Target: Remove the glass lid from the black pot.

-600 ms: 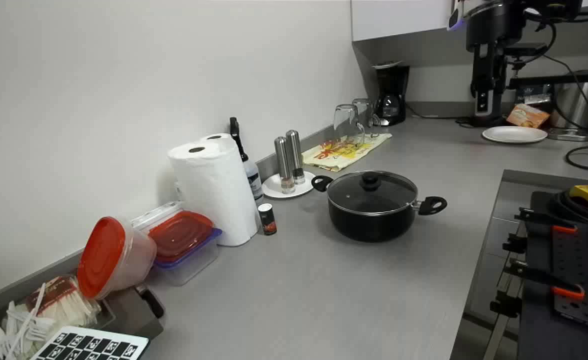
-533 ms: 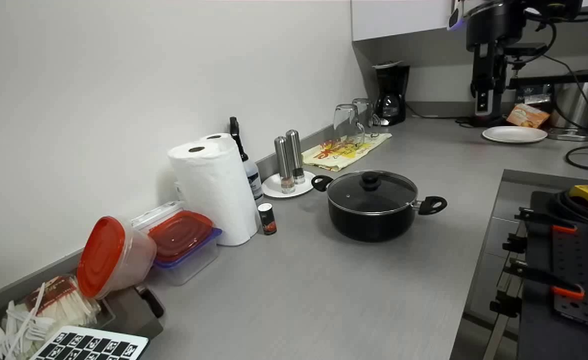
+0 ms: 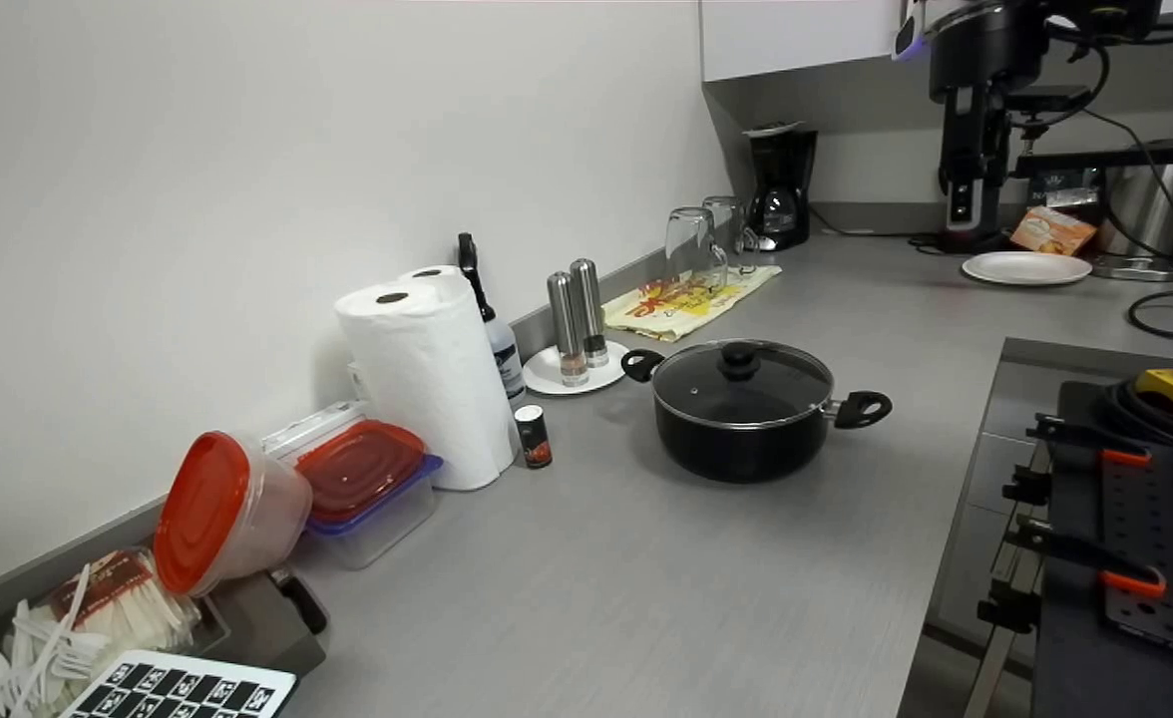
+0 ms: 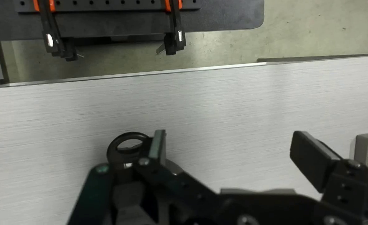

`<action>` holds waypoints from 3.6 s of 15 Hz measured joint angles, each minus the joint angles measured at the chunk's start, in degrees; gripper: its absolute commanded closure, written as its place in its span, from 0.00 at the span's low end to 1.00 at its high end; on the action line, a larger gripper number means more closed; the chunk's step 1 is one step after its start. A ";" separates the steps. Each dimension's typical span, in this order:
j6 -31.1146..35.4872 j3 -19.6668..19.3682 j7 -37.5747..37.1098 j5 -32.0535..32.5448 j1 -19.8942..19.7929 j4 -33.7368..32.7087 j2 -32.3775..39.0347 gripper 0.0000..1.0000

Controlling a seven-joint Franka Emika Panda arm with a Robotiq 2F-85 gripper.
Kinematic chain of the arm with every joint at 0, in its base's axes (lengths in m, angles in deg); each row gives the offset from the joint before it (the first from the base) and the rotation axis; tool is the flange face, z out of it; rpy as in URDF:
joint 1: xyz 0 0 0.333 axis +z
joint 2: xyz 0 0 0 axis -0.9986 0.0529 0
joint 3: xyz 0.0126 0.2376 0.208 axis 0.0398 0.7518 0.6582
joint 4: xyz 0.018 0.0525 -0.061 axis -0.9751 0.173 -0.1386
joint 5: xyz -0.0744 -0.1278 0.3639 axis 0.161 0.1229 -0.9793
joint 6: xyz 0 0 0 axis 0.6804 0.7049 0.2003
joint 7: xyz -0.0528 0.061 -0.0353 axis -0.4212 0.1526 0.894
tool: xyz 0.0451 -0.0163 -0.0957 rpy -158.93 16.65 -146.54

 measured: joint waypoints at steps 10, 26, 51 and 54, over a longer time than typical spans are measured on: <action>30.65 6.53 -3.76 0.80 0.05 -6.14 15.81 0.00; 36.31 3.93 -24.45 23.97 -3.51 -26.87 51.15 0.00; 28.40 2.53 -24.89 16.90 -0.76 -32.11 57.37 0.75; 27.31 2.64 -24.87 16.90 0.03 -33.15 55.61 0.75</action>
